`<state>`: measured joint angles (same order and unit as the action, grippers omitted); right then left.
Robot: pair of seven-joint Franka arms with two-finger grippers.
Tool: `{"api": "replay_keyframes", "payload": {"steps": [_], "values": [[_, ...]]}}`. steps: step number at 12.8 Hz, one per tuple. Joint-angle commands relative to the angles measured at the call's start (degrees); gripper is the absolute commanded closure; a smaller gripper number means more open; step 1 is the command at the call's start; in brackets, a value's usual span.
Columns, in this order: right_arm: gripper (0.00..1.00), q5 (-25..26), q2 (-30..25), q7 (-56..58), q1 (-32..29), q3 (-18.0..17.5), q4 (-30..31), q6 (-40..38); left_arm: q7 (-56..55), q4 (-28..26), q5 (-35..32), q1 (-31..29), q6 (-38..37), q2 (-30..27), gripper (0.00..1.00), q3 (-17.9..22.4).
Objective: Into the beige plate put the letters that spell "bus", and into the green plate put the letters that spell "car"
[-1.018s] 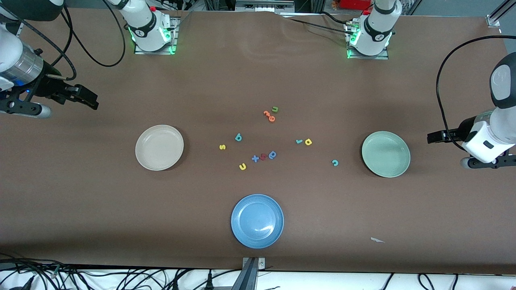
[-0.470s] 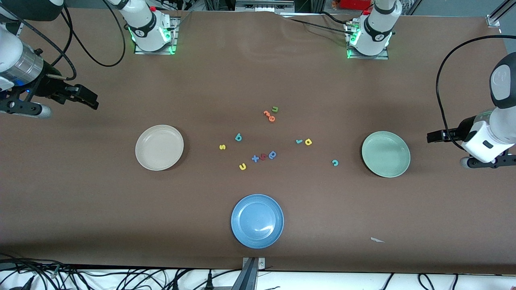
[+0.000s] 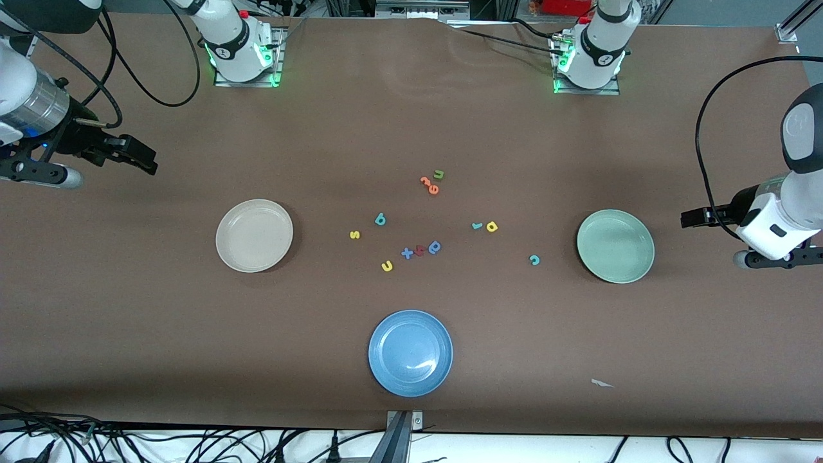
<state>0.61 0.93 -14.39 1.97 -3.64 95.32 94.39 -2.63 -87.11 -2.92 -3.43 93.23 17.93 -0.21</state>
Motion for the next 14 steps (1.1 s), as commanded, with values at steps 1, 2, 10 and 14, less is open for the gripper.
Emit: {"api": "replay_keyframes", "payload": {"steps": [1, 2, 10, 14], "values": [[0.0, 0.1, -1.1, 0.1, -0.6, -0.8, 0.3, -0.6, 1.0, -0.4, 1.5, 0.2, -0.4, -0.3, 0.0, 0.2], [0.0, 0.1, -1.1, 0.0, -0.6, -0.8, 0.3, -0.6, 1.0, -0.4, 1.5, 0.2, -0.5, -0.3, 0.0, 0.2], [0.0, 1.0, -1.5, -0.6, -0.5, -4.9, 0.2, -0.7, 1.5, -0.3, 1.5, 0.1, -0.4, -0.3, 0.0, 0.2], [0.0, 1.1, -1.5, -0.7, -0.6, -5.3, 0.2, -0.7, 1.6, -0.3, 1.5, 0.1, -0.5, -0.3, 0.0, 0.2]]}}
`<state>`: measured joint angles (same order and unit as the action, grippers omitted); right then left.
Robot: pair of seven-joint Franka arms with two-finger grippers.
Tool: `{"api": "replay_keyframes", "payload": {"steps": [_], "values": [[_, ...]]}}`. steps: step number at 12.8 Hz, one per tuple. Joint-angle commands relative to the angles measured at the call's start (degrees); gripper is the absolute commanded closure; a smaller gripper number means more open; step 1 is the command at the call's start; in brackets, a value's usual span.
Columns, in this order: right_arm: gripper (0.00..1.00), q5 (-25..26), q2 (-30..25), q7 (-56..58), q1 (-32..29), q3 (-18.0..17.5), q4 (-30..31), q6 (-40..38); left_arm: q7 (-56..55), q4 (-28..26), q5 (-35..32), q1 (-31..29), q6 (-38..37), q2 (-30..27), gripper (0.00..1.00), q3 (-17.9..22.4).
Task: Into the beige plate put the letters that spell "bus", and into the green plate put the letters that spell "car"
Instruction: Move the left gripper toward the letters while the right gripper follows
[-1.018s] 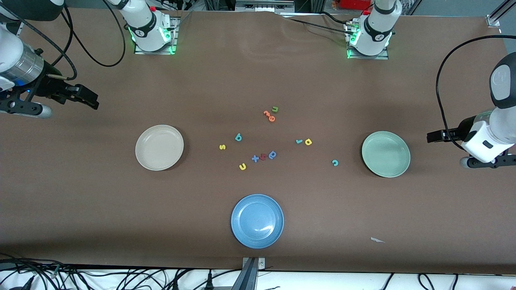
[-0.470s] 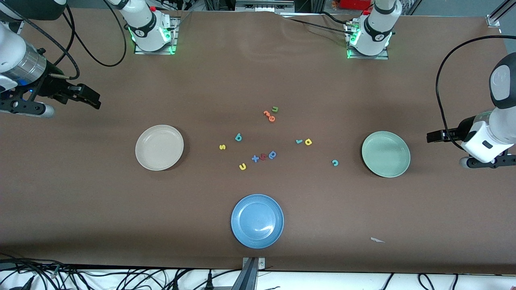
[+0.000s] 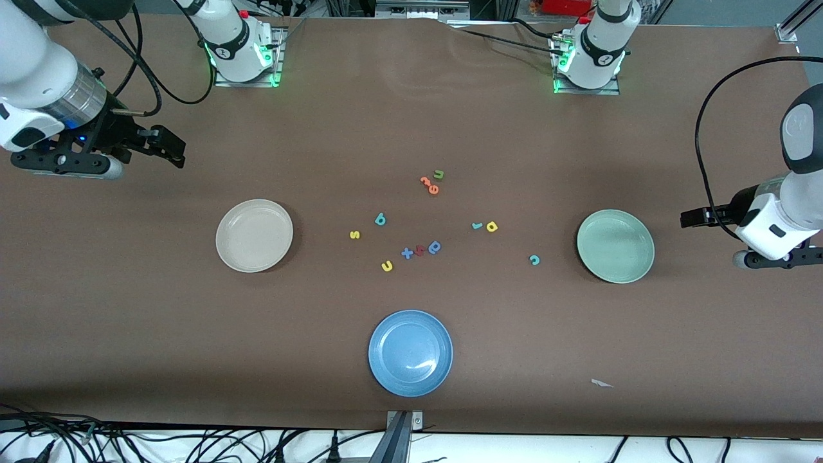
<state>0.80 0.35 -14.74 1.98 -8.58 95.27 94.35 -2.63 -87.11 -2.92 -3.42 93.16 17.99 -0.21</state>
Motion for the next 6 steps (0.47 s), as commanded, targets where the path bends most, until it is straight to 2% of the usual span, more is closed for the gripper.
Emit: {"api": "replay_keyframes", "payload": {"steps": [1, 6], "values": [[0.0, 0.9, -1.0, -0.3, -0.5, -0.4, 0.3, -0.6, 1.7, -0.3, 1.5, 0.0, -0.3, -0.3, 0.0, 0.2], [0.0, 0.7, -1.0, -0.4, -0.5, -0.6, 0.4, -0.6, 1.0, -0.3, 1.5, 0.2, -0.3, 0.2, 0.0, 0.2]]}}
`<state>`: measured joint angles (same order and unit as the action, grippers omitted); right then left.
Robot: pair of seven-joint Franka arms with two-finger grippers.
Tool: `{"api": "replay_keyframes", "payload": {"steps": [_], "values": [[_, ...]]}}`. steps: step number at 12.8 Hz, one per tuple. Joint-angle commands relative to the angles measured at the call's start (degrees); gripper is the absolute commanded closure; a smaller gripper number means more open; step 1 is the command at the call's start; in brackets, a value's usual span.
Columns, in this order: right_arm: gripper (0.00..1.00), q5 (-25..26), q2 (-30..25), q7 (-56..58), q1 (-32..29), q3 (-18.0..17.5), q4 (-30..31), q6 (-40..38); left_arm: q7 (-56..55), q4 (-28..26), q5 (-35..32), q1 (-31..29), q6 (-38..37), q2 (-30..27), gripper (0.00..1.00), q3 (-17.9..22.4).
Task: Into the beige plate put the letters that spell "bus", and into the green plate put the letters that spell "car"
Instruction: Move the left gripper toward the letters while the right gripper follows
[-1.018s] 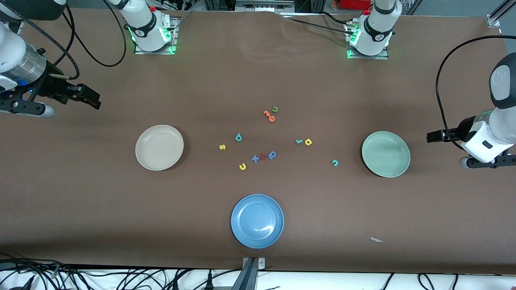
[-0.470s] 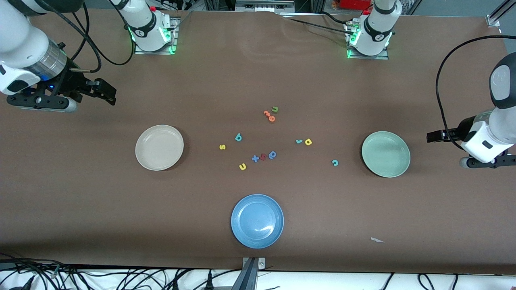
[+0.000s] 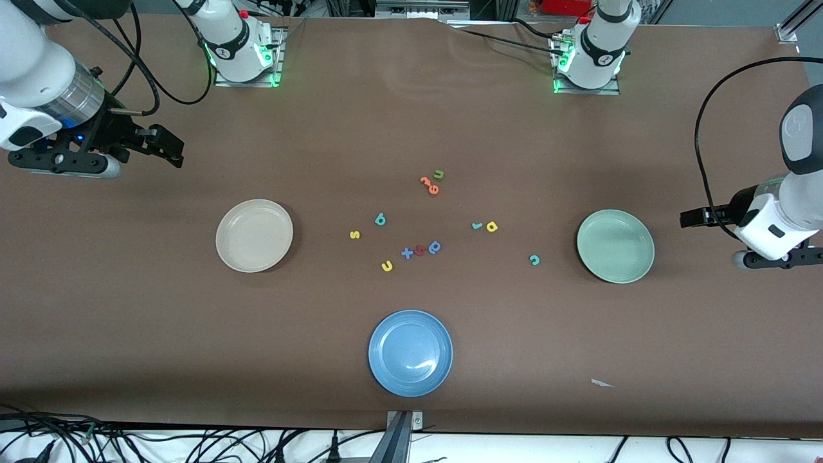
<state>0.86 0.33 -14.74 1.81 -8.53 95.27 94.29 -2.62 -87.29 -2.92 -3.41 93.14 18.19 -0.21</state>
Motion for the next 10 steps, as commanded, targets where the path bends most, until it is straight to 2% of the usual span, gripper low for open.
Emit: {"api": "replay_keyframes", "payload": {"steps": [1, 5, 8, 10], "values": [[0.0, 0.6, -0.9, -0.5, -0.4, -1.6, 0.3, -0.5, 1.0, -0.2, 1.6, 0.4, -0.3, 0.1, 0.0, 0.2], [0.0, 0.5, -0.9, -0.5, -0.3, -2.4, 0.3, -0.4, 0.7, -0.1, 1.8, 1.6, -0.3, 0.6, 0.0, 0.1], [0.0, -0.1, -0.2, -0.4, -0.3, -2.5, 0.4, -0.6, -5.2, 0.4, 1.9, 5.3, -0.1, 2.4, 0.0, 0.1], [0.0, 0.0, 2.1, -0.5, -0.1, -3.1, 0.2, -0.5, -8.3, 0.5, 7.0, 6.5, 0.3, 3.4, 0.0, 0.2]]}}
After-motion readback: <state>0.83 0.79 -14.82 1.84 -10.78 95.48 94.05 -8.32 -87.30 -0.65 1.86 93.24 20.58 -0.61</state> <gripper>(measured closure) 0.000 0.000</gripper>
